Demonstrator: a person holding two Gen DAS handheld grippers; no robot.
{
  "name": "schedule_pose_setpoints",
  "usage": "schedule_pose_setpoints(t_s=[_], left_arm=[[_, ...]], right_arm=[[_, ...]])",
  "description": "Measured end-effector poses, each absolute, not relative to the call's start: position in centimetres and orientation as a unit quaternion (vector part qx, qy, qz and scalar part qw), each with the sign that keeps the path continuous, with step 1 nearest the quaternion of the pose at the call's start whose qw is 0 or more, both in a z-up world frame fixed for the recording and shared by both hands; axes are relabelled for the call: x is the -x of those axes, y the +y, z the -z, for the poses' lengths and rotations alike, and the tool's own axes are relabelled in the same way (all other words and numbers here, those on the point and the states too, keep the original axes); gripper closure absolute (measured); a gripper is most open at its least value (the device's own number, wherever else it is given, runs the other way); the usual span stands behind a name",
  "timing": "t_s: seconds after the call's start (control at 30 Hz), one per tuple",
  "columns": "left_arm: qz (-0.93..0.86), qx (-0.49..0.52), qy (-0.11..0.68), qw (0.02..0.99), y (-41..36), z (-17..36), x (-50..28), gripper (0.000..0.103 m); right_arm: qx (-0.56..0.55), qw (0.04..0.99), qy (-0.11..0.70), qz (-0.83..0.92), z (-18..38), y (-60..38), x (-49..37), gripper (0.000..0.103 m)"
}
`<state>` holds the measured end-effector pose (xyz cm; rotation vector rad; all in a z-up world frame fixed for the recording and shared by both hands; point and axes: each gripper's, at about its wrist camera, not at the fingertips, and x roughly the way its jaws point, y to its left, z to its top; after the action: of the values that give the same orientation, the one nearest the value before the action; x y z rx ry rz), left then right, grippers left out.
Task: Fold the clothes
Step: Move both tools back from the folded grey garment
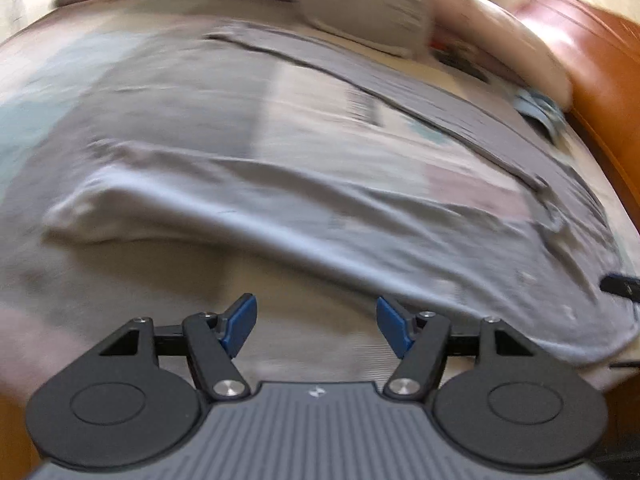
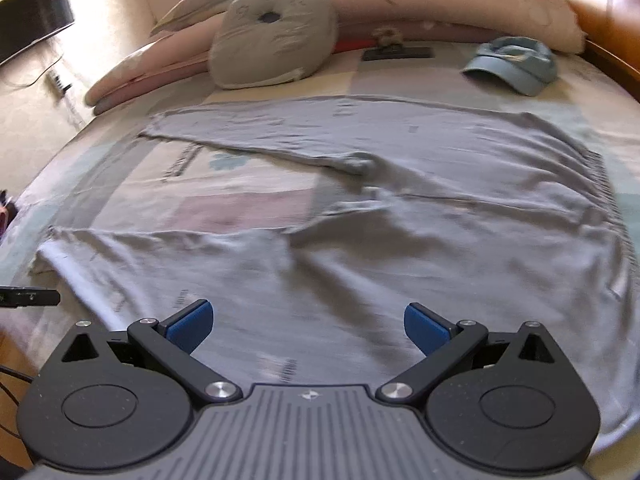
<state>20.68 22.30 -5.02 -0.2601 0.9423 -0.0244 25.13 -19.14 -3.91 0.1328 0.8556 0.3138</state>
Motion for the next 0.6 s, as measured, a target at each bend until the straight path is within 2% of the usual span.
schedule_pose_setpoints(t_s=[0.17,0.23,0.33,0.4,0.6], left_arm=[[-0.028,0.141,0.444,0.884,26.3,5.4,-19.7,0.036],[-0.035,0.120,0.442,0.888,27.0,5.2,-19.5,0.036],[-0.041,0.091,0.438,0.894,27.8,4.7,-19.2,0.031],[-0.045,0.077,0.435,0.896,28.6,4.4,-19.1,0.030],[-0.061,0.048,0.427,0.901,30.3,3.8,-18.4,0.027]], right_arm=[[-0.029,0.889,0.407,-0.207,2.8,-14.8,-25.9,0.000],[-0.011,0.881,0.402,-0.249,2.2,-12.6,-26.4,0.005],[0.044,0.863,0.385,-0.324,1.5,-7.9,-27.2,0.022],[0.090,0.846,0.368,-0.376,1.0,-4.0,-27.5,0.037],[0.199,0.770,0.305,-0.524,1.0,7.0,-27.3,0.061]])
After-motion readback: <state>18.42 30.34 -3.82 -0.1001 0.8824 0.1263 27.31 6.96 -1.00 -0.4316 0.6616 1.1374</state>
